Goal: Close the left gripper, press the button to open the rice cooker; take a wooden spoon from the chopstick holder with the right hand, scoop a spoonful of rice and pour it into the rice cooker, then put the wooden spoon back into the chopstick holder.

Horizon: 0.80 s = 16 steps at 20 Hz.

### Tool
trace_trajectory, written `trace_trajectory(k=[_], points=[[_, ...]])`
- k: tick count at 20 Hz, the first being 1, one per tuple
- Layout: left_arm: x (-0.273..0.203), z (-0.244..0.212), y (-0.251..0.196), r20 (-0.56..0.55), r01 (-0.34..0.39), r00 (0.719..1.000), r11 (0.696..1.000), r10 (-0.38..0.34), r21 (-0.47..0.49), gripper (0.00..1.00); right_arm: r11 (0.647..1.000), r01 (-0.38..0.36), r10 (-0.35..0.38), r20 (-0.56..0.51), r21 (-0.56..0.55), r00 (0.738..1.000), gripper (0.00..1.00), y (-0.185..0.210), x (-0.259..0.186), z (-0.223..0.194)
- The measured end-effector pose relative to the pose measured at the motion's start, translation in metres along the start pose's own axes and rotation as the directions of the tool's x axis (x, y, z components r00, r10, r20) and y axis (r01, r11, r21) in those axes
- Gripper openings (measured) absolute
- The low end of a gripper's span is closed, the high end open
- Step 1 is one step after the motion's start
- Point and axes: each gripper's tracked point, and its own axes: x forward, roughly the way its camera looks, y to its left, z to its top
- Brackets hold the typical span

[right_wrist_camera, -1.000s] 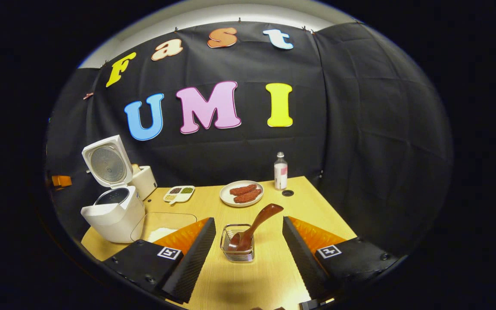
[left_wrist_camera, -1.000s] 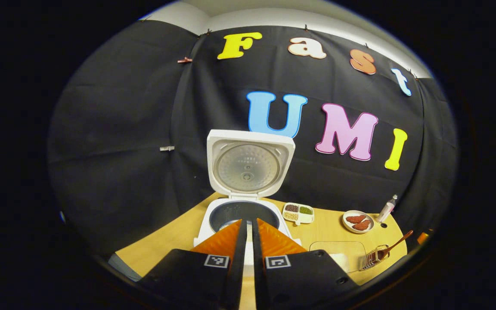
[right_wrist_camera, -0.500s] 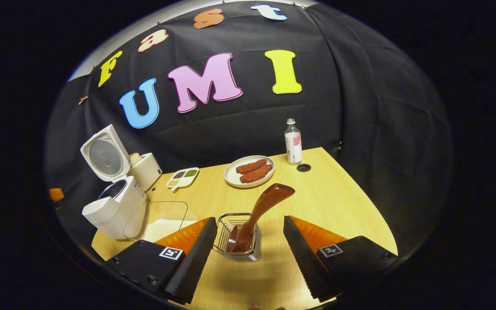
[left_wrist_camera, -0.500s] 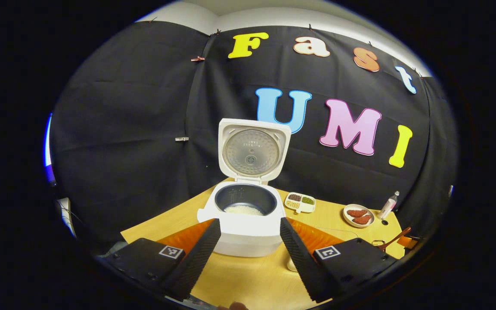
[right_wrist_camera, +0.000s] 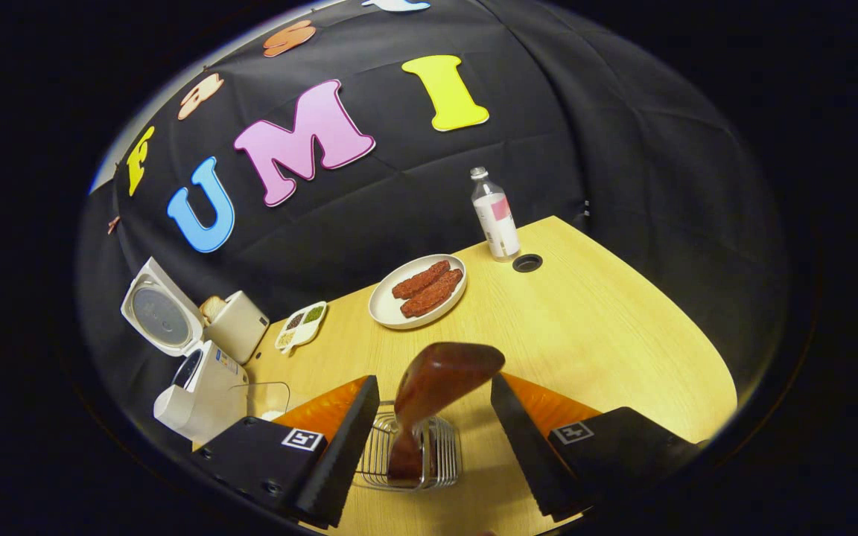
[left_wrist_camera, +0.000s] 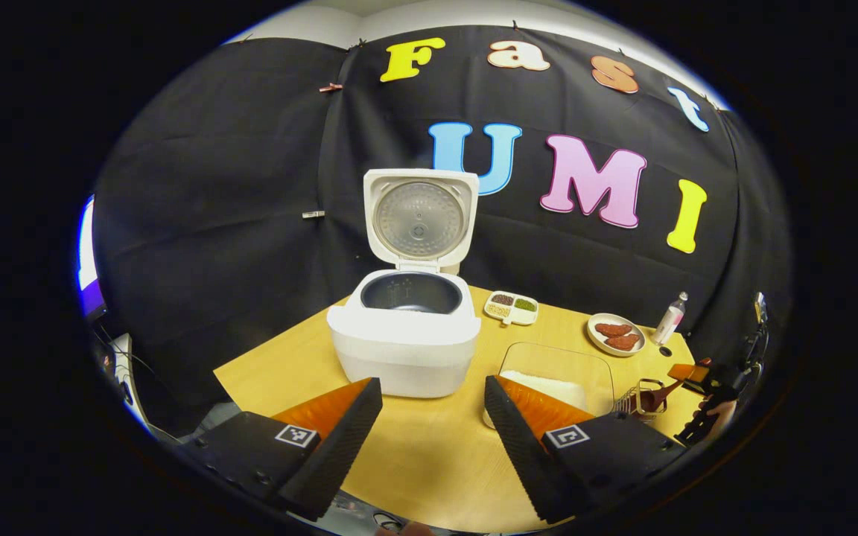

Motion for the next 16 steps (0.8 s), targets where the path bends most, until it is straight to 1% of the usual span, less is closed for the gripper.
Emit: trace_trajectory(k=[1, 2, 3, 5, 6, 7, 8, 9, 11, 13, 14, 15, 16], points=[[0.001, -0.003, -0.003, -0.005, 0.003, 1.0, 1.0, -0.003, 0.005, 0.96, 1.0, 0.002, -0.002, 0.002, 0.013, 1.0, 0.94, 0.0, 0.006, 0.001], [0.001, -0.005, -0.006, -0.009, 0.005, 1.0, 1.0, -0.005, 0.011, 0.95, 1.0, 0.004, -0.003, -0.001, 0.031, 1.0, 0.72, 0.001, 0.012, 0.003], [0.003, -0.007, -0.009, -0.015, 0.007, 1.0, 1.0, -0.006, 0.019, 0.95, 0.998, -0.004, 0.004, -0.012, 0.058, 1.0, 0.73, 0.003, 0.017, 0.002], [0.004, -0.012, -0.012, -0.026, 0.003, 1.0, 0.999, -0.002, 0.039, 0.95, 0.995, 0.01, -0.007, -0.026, 0.095, 1.0, 0.56, 0.004, 0.02, 0.002], [0.005, -0.014, -0.012, -0.03, -0.003, 1.0, 0.999, 0.004, 0.047, 0.96, 0.994, 0.005, -0.002, -0.03, 0.11, 1.0, 0.42, 0.008, 0.021, 0.001], [0.005, -0.015, -0.013, -0.03, -0.003, 1.0, 0.999, 0.004, 0.049, 0.95, 0.992, -0.013, 0.018, -0.04, 0.123, 0.999, 0.33, 0.014, 0.019, -0.003], [0.006, -0.015, -0.015, -0.031, 0.007, 1.0, 0.999, -0.005, 0.043, 0.95, 0.991, -0.034, 0.042, -0.058, 0.13, 0.997, 0.3, 0.021, 0.015, -0.002], [0.007, -0.016, -0.017, -0.033, 0.014, 0.999, 0.999, -0.013, 0.036, 0.96, 0.991, -0.034, 0.043, -0.062, 0.128, 0.997, 0.29, 0.021, 0.015, -0.003], [0.01, -0.019, -0.016, -0.043, 0.024, 0.999, 0.999, -0.023, 0.03, 0.96, 0.993, -0.017, 0.023, -0.055, 0.118, 0.998, 0.28, 0.02, 0.016, 0.002], [0.013, -0.021, -0.014, -0.048, 0.033, 0.998, 0.999, -0.032, 0.027, 0.96, 0.995, -0.019, 0.022, -0.031, 0.103, 0.999, 0.26, 0.024, 0.012, 0.014], [0.013, -0.021, -0.013, -0.05, 0.041, 0.998, 0.999, -0.04, 0.022, 0.96, 0.996, -0.023, 0.025, -0.022, 0.091, 0.999, 0.21, 0.028, 0.009, 0.02], [0.014, -0.022, -0.013, -0.049, 0.051, 0.998, 0.999, -0.05, 0.016, 0.96, 0.996, -0.027, 0.028, -0.014, 0.081, 0.999, 0.26, 0.032, 0.005, 0.027], [0.015, -0.022, -0.011, -0.046, 0.059, 0.997, 0.998, -0.058, 0.014, 0.96, 0.997, -0.03, 0.03, -0.001, 0.07, 1.0, 0.26, 0.037, 0.001, 0.035]])
